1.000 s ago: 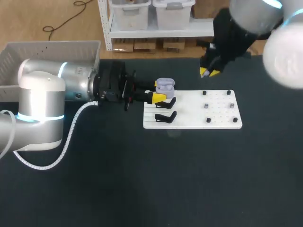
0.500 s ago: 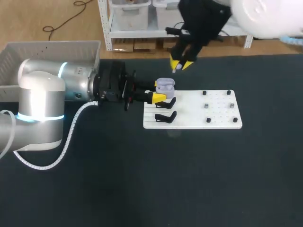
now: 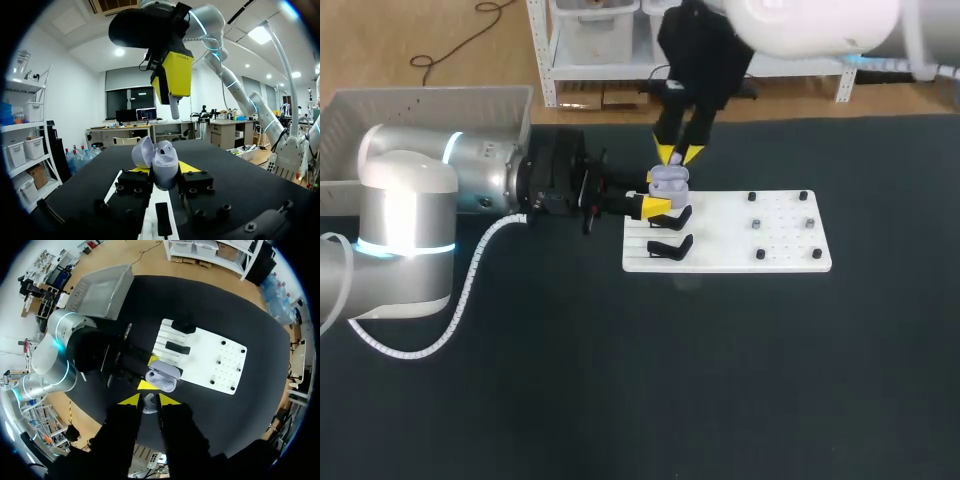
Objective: Pick up each earbud case from the left stands, insert the matching earbuds, close the lid, and place the case in the box.
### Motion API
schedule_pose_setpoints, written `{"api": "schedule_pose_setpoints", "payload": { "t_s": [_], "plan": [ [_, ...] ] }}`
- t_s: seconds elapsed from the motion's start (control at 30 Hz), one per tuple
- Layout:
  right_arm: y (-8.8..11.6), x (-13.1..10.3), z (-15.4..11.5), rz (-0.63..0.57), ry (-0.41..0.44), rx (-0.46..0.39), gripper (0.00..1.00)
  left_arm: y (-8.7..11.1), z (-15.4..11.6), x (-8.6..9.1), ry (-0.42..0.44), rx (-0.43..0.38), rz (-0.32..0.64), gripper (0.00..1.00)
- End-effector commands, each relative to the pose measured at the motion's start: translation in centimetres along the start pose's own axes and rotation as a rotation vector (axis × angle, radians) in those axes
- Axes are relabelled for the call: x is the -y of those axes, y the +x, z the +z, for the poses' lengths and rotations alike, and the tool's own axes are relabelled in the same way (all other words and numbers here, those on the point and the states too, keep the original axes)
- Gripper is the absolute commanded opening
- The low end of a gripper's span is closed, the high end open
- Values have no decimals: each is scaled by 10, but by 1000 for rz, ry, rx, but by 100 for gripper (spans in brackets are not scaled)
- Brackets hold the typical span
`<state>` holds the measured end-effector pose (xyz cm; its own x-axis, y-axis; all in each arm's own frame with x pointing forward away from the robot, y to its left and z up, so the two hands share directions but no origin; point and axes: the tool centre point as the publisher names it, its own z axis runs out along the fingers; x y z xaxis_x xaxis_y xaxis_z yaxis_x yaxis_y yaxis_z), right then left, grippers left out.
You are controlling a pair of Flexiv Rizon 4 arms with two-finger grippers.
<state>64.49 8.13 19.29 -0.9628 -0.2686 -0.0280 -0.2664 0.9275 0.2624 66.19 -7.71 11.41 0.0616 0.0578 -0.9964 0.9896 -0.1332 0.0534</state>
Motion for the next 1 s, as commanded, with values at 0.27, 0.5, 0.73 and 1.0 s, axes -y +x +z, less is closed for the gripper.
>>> {"api": "schedule_pose_setpoints", "payload": {
  "t_s": [0.27, 0.5, 0.73, 1.0],
  "plan": [
    [4, -10, 12, -7, 77, 51, 0, 0, 0, 1, -5, 0, 2, 0],
    [4, -10, 12, -7, 77, 51, 0, 0, 0, 1, -5, 0, 2, 0],
    [4, -10, 12, -7, 77, 51, 0, 0, 0, 1, -5, 0, 2, 0],
    [-1, -5, 12, -33, 84, 68, 0, 0, 0, 1, -5, 0, 2, 0]
  ]
}}
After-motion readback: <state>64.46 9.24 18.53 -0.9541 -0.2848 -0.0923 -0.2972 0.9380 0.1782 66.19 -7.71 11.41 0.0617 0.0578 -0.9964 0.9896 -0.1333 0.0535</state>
